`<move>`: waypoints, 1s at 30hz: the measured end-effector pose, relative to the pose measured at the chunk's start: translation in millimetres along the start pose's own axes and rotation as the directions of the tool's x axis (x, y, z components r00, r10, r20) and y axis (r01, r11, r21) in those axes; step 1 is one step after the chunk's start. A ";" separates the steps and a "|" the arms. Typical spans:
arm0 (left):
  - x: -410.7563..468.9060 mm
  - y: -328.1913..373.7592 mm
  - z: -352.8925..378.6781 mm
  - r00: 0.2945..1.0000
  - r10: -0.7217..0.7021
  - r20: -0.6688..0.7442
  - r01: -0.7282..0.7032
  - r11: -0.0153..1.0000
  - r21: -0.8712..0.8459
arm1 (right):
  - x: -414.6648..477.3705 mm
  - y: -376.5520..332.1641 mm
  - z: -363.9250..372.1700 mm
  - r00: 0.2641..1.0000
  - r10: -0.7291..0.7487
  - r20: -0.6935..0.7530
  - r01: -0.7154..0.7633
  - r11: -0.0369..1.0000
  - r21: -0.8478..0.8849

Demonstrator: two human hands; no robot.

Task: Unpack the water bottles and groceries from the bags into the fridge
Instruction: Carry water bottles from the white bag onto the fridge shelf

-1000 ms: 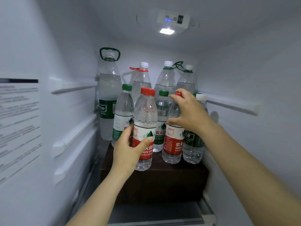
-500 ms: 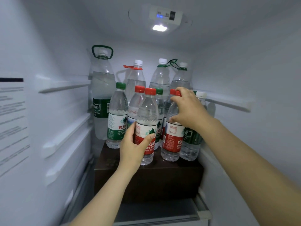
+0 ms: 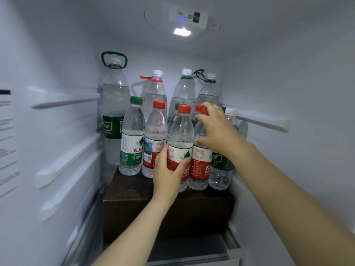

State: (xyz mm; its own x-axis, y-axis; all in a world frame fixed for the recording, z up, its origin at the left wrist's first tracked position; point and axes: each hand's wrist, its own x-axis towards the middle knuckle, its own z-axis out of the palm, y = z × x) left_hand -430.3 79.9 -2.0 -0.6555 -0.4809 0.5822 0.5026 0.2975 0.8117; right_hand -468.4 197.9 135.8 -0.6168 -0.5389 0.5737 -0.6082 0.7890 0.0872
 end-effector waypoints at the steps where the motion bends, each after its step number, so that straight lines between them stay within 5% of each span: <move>1: 0.3 -0.6 1.7 1.000 0.002 -0.006 -0.002 1.000 0.019 | -0.1 1.4 0.7 1.000 0.002 -0.003 -0.002 1.000 0.004; 12: 0.2 0.5 2.9 1.000 -0.030 0.006 0.030 0.992 0.120 | -2.3 2.0 1.8 1.000 0.002 -0.002 -0.002 1.000 0.016; 23: 13.9 14.7 -26.1 0.978 -0.069 0.197 0.001 0.946 0.324 | -45.3 -15.8 -30.0 0.998 0.043 -0.052 -0.039 0.996 0.077; 30: -20.0 38.3 -52.8 0.983 -0.010 0.184 -0.061 0.924 0.377 | -110.9 -39.5 -52.6 0.987 0.151 0.060 -0.154 0.987 0.051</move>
State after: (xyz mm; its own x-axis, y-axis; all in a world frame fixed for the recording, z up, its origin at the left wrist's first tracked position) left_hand -368.2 57.4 15.0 -0.7531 -0.3240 0.5726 0.2922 0.6150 0.7324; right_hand -349.6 242.1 111.5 -0.7303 -0.4301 0.5308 -0.5307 0.8464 -0.0443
